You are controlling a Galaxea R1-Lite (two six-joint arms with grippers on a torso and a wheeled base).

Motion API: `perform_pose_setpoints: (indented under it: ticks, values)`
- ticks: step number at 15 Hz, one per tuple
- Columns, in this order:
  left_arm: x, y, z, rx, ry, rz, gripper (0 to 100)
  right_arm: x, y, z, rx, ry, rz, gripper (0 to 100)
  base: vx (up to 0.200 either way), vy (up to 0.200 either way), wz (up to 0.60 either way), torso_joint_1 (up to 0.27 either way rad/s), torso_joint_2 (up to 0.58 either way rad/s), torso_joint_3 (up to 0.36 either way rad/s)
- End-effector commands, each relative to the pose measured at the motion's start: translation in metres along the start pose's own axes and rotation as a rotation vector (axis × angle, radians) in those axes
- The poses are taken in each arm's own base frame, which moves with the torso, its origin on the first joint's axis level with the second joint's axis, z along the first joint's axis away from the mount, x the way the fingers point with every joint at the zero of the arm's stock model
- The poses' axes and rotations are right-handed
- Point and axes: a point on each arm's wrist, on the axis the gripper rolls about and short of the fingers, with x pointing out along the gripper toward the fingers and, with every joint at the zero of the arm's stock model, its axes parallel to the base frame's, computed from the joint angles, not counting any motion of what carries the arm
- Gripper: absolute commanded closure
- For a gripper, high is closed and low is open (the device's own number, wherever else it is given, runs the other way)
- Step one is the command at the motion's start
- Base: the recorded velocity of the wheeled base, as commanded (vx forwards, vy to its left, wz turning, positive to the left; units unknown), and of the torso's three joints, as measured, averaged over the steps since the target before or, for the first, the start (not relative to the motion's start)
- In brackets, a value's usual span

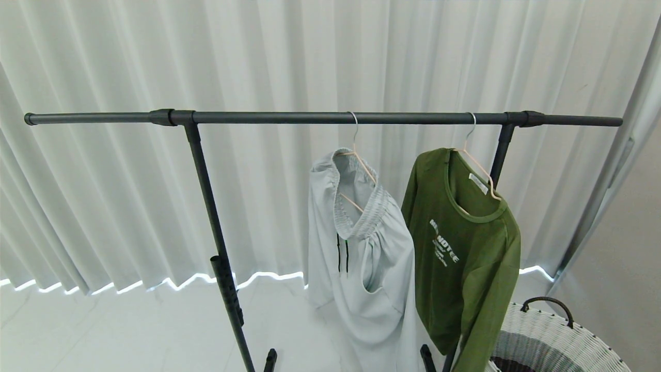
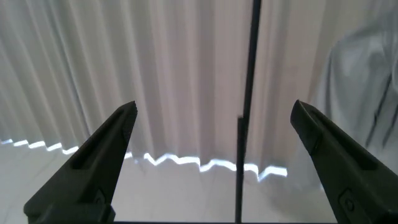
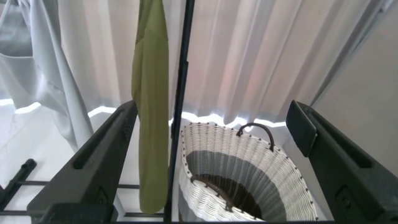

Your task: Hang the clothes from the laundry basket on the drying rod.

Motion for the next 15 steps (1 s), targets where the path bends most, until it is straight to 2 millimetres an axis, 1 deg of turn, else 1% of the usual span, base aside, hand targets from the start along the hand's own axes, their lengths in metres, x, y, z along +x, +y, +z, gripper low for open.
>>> perform_pose_setpoints:
  ticks: [1, 2, 3, 4, 5, 7, 8, 9, 10, 15]
  values:
    - [-0.0008, -0.0008, -0.0113, 0.023, 0.111, 0.022, 0, -0.0001, 0.0000, 0.0000, 0.000, -0.001, 0.001, 0, 0.000, 0.000, 0.00, 0.000, 0.00, 0.000]
    - [-0.0011, -0.0017, -0.0137, 0.005, 0.131, -0.004, 0, -0.0001, 0.0000, 0.0000, 0.002, -0.001, 0.001, 0, 0.000, 0.000, 0.00, 0.000, 0.00, 0.000]
    - [-0.0009, -0.0033, -0.0134, -0.057, 0.123, -0.083, 0, -0.0001, 0.0000, 0.0000, 0.002, -0.001, -0.001, 0, 0.000, 0.000, 0.00, 0.000, 0.00, 0.000]
    - [-0.0014, -0.0066, -0.0132, -0.149, 0.119, -0.224, 0, -0.0001, 0.0000, 0.0000, 0.002, -0.001, -0.001, 0, 0.000, 0.000, 0.00, 0.000, 0.00, 0.000]
    - [-0.0017, -0.0067, -0.0137, -0.142, 0.128, -0.231, 0, -0.0001, 0.0000, 0.0000, 0.003, -0.001, -0.001, 0, 0.000, 0.000, 0.00, 0.000, 0.00, 0.000]
    - [-0.0020, -0.0065, -0.0137, -0.139, 0.141, -0.226, 0, -0.0001, 0.0000, 0.0000, 0.005, -0.001, -0.001, 0, 0.000, 0.000, 0.00, 0.000, 0.00, 0.000]
    - [-0.0018, -0.0054, -0.0142, -0.136, 0.144, -0.171, 0, -0.0001, 0.0000, 0.0000, 0.008, -0.001, -0.001, 0, 0.000, 0.000, 0.00, 0.000, 0.00, 0.000]
    - [-0.0016, -0.0031, -0.0146, -0.126, 0.151, -0.065, 0, -0.0001, 0.0000, 0.0000, 0.009, -0.001, -0.001, 0, 0.000, 0.000, 0.00, 0.000, 0.00, 0.000]
    - [-0.0014, -0.0023, -0.0158, -0.132, 0.153, -0.020, 0, -0.0001, 0.0000, 0.0000, 0.009, -0.001, -0.001, 0, 0.000, 0.000, 0.00, 0.000, 0.00, 0.000]
    - [-0.0014, -0.0033, -0.0160, -0.140, 0.154, -0.071, 0, -0.0001, 0.0000, 0.0000, 0.009, -0.001, -0.001, 0, 0.000, 0.000, 0.00, 0.000, 0.00, 0.000]
